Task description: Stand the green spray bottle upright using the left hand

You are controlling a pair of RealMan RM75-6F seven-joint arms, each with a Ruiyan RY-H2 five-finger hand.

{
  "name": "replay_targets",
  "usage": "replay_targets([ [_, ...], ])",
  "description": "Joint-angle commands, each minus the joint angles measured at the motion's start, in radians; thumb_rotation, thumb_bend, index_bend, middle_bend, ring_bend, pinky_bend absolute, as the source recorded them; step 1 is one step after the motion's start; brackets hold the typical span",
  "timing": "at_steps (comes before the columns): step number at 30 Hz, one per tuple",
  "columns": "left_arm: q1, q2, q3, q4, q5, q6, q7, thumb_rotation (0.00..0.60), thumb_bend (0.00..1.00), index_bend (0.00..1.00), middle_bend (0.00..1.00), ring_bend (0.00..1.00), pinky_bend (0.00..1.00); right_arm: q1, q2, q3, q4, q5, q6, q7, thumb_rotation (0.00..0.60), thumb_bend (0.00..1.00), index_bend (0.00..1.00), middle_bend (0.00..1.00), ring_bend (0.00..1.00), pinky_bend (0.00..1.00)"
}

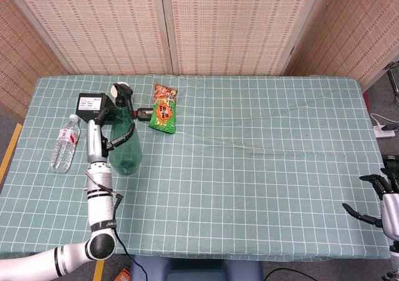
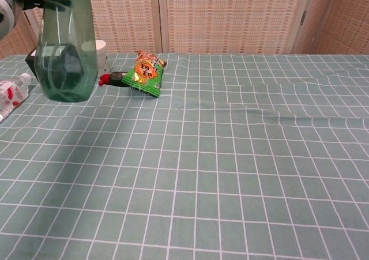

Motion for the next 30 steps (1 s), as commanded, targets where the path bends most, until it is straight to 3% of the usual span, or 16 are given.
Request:
replay_targets([
  [1,0.066,0.055,-0.040,0.039,0.061,-0.090,-0.270,0.600,0.30,0.55,0.73,0.50,0.28,-0.002,-0.007,-0.001,0.015,-0.008,0.010,0.010,0.600,0.00,0.37,0.36,0.17,0.11],
  [7,0.043,0.036,-0.077,0.152,0.132,-0.063,-0.449,0.600,0.30,0.52,0.71,0.46,0.29,-0.001,0.005,-0.003,-0.011,0.009,-0.014,-0.024,0.600,0.00,0.38,0.36,0.17,0.11],
  [11,0.026,-0.001,-0.014,0.311,0.263,-0.002,-0.532,0.600,0.30,0.51,0.69,0.45,0.26,-0.002,0.013,-0.004,-0.029,0.018,-0.022,-0.040,0.600,0.00,0.38,0.36,0.17,0.11],
  [20,-0.005,-0.068,0.073,0.630,0.326,0.011,-0.688,0.600,0.30,0.50,0.69,0.44,0.24,-0.008,0.029,0.001,-0.072,0.061,-0.047,-0.087,0.600,0.00,0.37,0.36,0.17,0.11],
  [30,-0.009,-0.120,0.104,0.784,0.299,-0.001,-0.805,0.600,0.28,0.46,0.66,0.39,0.22,-0.011,0.040,0.006,-0.108,0.095,-0.065,-0.132,0.600,0.00,0.36,0.36,0.18,0.12],
])
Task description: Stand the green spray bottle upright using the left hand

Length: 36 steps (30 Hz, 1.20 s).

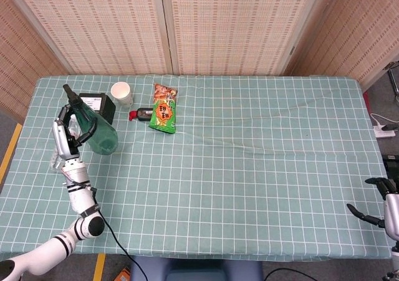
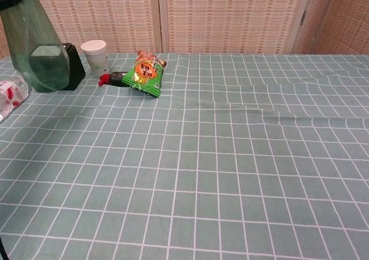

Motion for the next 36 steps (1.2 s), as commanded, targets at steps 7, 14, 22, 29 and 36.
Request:
replay_targets([
  [7,0.004,-0.048,0.036,0.145,-0.036,-0.055,-0.107,0.600,0.27,0.46,0.66,0.38,0.22,-0.003,0.008,0.002,-0.024,0.022,-0.011,-0.030,0.600,0.00,0.34,0.36,0.18,0.13],
  [14,-0.005,-0.069,0.043,0.190,-0.050,-0.087,-0.155,0.600,0.25,0.45,0.66,0.37,0.22,-0.011,0.003,0.007,-0.020,0.029,0.001,-0.028,0.600,0.00,0.34,0.36,0.18,0.13],
  [22,-0.009,-0.083,0.037,0.231,-0.083,-0.128,-0.175,0.600,0.24,0.44,0.64,0.35,0.22,-0.013,-0.001,0.009,-0.015,0.030,0.003,-0.026,0.600,0.00,0.34,0.36,0.18,0.13],
  [29,-0.006,-0.086,0.038,0.265,-0.105,-0.167,-0.195,0.600,0.23,0.44,0.63,0.35,0.22,-0.009,-0.002,0.011,-0.024,0.029,0.000,-0.041,0.600,0.00,0.34,0.36,0.18,0.13],
  [36,-0.003,-0.083,0.046,0.276,-0.102,-0.189,-0.226,0.600,0.21,0.42,0.61,0.33,0.22,-0.008,-0.006,0.013,-0.022,0.023,0.004,-0.040,0.600,0.00,0.34,0.36,0.17,0.13],
])
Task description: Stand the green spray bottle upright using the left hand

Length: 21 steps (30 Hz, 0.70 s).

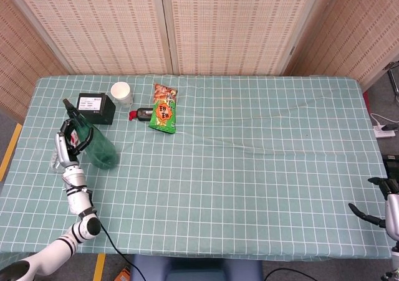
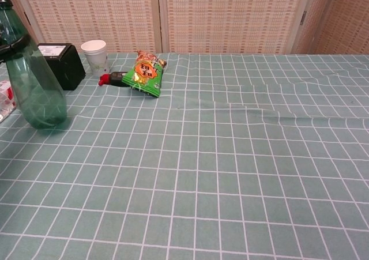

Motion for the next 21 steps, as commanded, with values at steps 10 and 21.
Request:
replay_targets([
  [10,0.018,0.011,0.011,-0.025,0.012,0.021,-0.018,0.600,0.20,0.42,0.61,0.33,0.22,0.000,-0.006,0.002,0.014,-0.008,0.006,0.020,0.600,0.00,0.34,0.36,0.18,0.13],
  [21,0.031,0.017,0.028,-0.039,0.030,0.029,-0.038,0.600,0.09,0.41,0.60,0.32,0.22,0.000,-0.011,0.002,0.028,-0.019,0.013,0.035,0.600,0.00,0.34,0.36,0.18,0.14],
])
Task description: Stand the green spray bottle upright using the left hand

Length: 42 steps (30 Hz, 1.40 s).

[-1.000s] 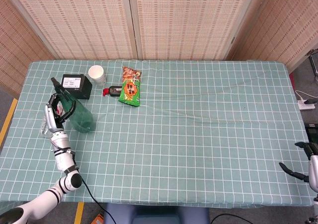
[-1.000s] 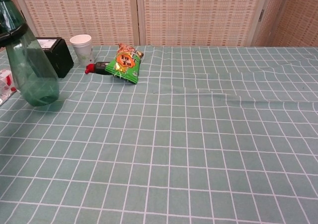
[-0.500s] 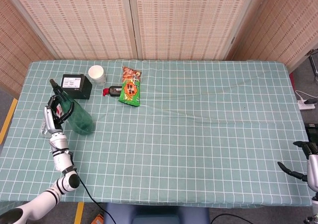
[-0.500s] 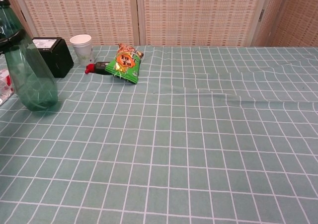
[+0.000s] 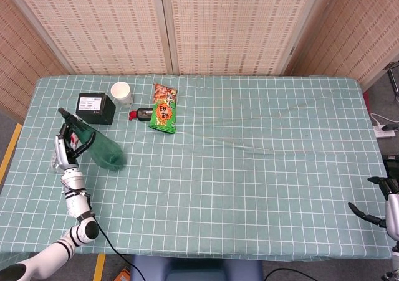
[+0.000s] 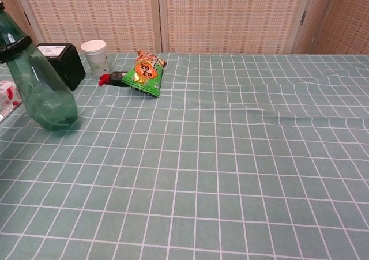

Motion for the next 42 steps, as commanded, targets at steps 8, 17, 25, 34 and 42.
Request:
replay_targets([
  [8,0.015,0.014,0.014,-0.029,0.026,0.025,-0.023,0.600,0.08,0.40,0.59,0.31,0.22,0.001,-0.002,0.001,0.003,-0.003,0.002,0.003,0.600,0.00,0.34,0.36,0.18,0.14],
  [17,0.016,0.008,0.058,-0.020,0.072,0.049,-0.004,0.600,0.08,0.39,0.59,0.31,0.22,0.001,-0.004,0.000,0.008,-0.010,0.005,0.012,0.600,0.00,0.34,0.36,0.18,0.14],
  [25,-0.003,-0.017,0.070,0.061,0.096,0.079,0.008,0.600,0.07,0.38,0.58,0.30,0.22,0.002,-0.002,-0.001,0.007,-0.009,0.001,0.011,0.600,0.00,0.34,0.36,0.18,0.14],
  [34,-0.016,-0.059,0.119,0.171,0.159,0.154,0.010,0.600,0.08,0.30,0.52,0.25,0.21,0.003,0.000,-0.001,0.008,-0.011,0.000,0.017,0.600,0.00,0.34,0.36,0.18,0.15],
  [42,-0.019,-0.068,0.141,0.197,0.181,0.177,0.006,0.600,0.07,0.24,0.46,0.22,0.20,0.003,0.000,-0.003,0.013,-0.017,0.002,0.025,0.600,0.00,0.34,0.36,0.18,0.15],
])
